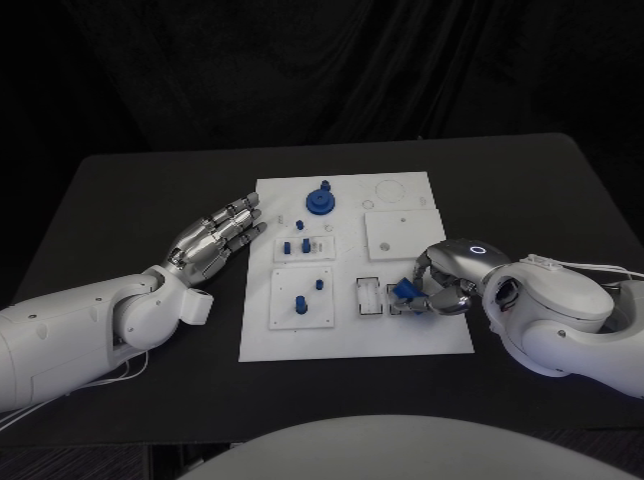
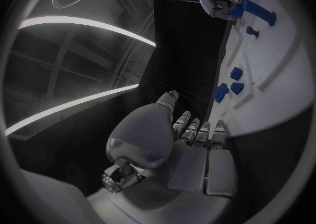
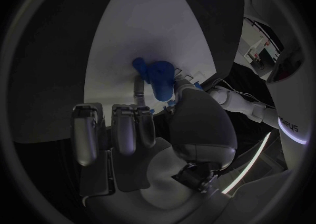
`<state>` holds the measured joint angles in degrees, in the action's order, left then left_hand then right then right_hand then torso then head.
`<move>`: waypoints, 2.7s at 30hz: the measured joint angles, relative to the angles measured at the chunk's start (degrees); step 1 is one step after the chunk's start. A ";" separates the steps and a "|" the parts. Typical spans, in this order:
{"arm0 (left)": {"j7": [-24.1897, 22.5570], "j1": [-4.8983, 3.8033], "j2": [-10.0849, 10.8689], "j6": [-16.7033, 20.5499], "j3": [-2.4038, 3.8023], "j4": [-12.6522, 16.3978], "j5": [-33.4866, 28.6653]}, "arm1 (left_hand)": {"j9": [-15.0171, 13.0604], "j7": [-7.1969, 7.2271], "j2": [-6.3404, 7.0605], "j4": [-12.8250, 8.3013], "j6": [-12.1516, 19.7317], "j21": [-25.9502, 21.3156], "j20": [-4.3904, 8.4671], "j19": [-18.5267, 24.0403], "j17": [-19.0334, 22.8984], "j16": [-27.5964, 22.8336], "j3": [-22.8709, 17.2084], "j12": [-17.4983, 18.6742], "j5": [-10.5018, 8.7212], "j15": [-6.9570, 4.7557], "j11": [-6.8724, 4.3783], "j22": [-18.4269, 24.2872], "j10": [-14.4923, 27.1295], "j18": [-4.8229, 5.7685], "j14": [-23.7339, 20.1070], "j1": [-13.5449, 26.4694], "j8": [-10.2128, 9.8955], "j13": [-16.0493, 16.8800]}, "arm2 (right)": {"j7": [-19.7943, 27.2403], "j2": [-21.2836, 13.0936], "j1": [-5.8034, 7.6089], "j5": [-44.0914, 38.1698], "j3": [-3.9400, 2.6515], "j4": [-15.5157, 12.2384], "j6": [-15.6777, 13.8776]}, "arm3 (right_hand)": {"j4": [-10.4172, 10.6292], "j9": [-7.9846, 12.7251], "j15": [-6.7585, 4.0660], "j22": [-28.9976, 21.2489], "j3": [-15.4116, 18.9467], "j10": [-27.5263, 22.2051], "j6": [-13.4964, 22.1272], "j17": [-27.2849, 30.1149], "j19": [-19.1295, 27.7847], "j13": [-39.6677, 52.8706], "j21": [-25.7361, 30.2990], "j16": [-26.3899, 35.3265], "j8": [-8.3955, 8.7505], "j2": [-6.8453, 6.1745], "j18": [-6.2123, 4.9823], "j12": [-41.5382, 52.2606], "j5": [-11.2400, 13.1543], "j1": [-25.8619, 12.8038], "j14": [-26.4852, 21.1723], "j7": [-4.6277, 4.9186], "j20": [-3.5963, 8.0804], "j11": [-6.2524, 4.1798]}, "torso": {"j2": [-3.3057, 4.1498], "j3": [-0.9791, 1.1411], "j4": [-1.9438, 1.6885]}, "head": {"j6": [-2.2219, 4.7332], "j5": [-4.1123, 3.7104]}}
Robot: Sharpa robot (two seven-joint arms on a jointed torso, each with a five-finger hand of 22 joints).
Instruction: Assemble the parts on the task board
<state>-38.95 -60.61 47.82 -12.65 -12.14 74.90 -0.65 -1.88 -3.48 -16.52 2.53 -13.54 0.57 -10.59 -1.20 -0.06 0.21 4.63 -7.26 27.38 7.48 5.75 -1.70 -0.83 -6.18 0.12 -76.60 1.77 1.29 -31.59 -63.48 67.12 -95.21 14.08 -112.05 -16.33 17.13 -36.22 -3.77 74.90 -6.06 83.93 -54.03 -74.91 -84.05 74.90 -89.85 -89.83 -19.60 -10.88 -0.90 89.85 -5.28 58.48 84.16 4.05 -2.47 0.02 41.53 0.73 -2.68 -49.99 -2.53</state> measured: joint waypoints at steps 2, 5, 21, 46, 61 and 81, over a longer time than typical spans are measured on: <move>0.00 0.05 0.00 -0.05 0.00 0.00 0.00 | 0.00 0.00 0.00 -0.09 0.00 0.00 -0.08 -0.08 0.00 0.00 -0.09 0.00 0.01 0.00 0.00 0.00 0.00 0.00 0.00 0.00 0.00 0.00 | 0.34 -0.51 -0.05 0.27 0.05 -0.27 -0.56 | -0.02 1.68 0.19 0.00 0.66 0.00 -0.70 0.00 0.20 0.00 0.00 0.00 -0.03 -0.72 0.00 0.00 1.47 -0.72 -0.20 0.04 -0.21 0.00 | 0.00 0.01 0.00 | 0.00 0.06; 0.00 0.13 0.06 -0.11 0.00 0.00 0.00 | 0.00 0.00 0.00 -0.09 0.00 0.00 -0.08 -0.08 -0.01 0.00 -0.09 0.00 0.01 0.00 0.00 0.00 0.00 0.00 0.00 0.00 0.00 0.00 | 0.97 -1.33 -0.08 0.58 0.08 -0.79 -1.90 | 0.02 1.71 0.20 0.00 1.26 0.00 -1.02 0.00 0.20 0.00 0.00 0.00 -0.03 -1.43 0.00 0.00 2.01 -1.43 -0.20 -0.20 -0.20 0.00 | -0.01 0.03 0.03 | 0.00 0.13; -0.02 0.33 0.16 -0.20 0.01 -0.14 0.00 | 0.00 0.00 0.00 -0.08 0.00 0.00 -0.08 -0.08 -0.03 0.00 -0.08 0.00 0.01 0.20 0.00 0.00 0.00 0.00 -0.20 0.00 0.00 0.00 | 4.58 -3.60 -0.08 1.15 0.07 -1.80 -8.43 | -0.15 1.13 0.20 0.04 11.95 0.00 -1.02 0.00 0.20 0.04 0.00 0.00 0.26 2.62 0.00 0.00 2.23 -0.35 -0.20 -0.20 -0.20 0.00 | -0.05 0.09 0.10 | 0.00 0.10; -0.04 0.46 0.21 -0.77 0.01 -0.16 0.00 | -0.06 -0.86 0.00 -0.64 -0.40 0.00 -0.08 -0.08 0.01 0.00 -0.64 0.00 0.00 0.20 0.00 -0.04 0.00 0.00 -0.20 0.00 0.22 0.00 | 3.21 -3.26 -0.27 0.50 0.10 -3.71 -3.75 | -0.15 -4.32 -0.23 0.02 11.83 0.22 -2.60 0.01 0.17 0.02 0.00 0.00 -5.13 1.98 0.00 0.00 1.56 0.31 -0.19 -1.17 -0.16 -0.66 | -0.01 -0.01 -0.01 | 0.00 0.07; -0.05 0.54 0.21 -1.16 0.02 -0.14 0.00 | -0.11 -1.05 0.00 -0.64 -0.59 0.00 -0.07 -0.08 0.00 0.00 -0.63 -0.23 0.00 0.20 0.00 -0.03 0.00 0.00 -0.20 0.00 0.22 0.00 | -0.41 -2.48 -0.64 -1.66 0.09 -3.95 1.65 | -0.23 -6.58 -0.63 0.01 10.62 0.01 -1.92 0.01 0.00 0.02 0.00 0.00 -5.97 4.42 -0.01 0.00 -3.65 2.28 -0.20 -1.54 0.42 -0.84 | -0.01 0.00 -0.01 | 0.00 0.23; -0.06 0.69 0.15 -1.53 0.02 -0.09 0.00 | -0.13 -1.24 0.00 -1.12 -0.80 0.00 -0.07 -0.08 -0.03 0.00 -1.11 -0.89 0.00 0.41 0.40 -0.03 0.01 0.00 0.01 0.00 0.22 0.01 | -4.15 -2.41 -0.90 -3.08 0.10 -5.03 5.57 | -0.23 -6.73 -0.63 0.00 10.63 0.00 -1.51 0.01 0.00 0.01 0.00 0.00 -5.97 4.64 -0.01 0.00 -4.01 2.50 -0.20 -1.53 0.42 -0.84 | -0.02 -0.01 -0.01 | 0.00 0.22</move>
<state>-39.01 -59.92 47.97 -14.19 -12.12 74.82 -0.65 -2.01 -4.73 -16.52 1.42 -14.34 0.57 -10.67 -1.28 -0.09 0.21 3.51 -8.16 27.38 7.89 6.16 -1.73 -0.82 -6.18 0.13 -76.60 1.99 1.30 -35.74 -65.88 66.22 -98.29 14.18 -117.08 -10.76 16.90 -42.95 -4.40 74.91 4.57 83.93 -55.54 -74.90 -84.06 74.92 -89.85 -89.83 -25.57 -6.23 -0.91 89.85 -9.29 60.99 83.95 2.52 -2.05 -0.82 41.51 0.72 -2.69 -49.99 -2.31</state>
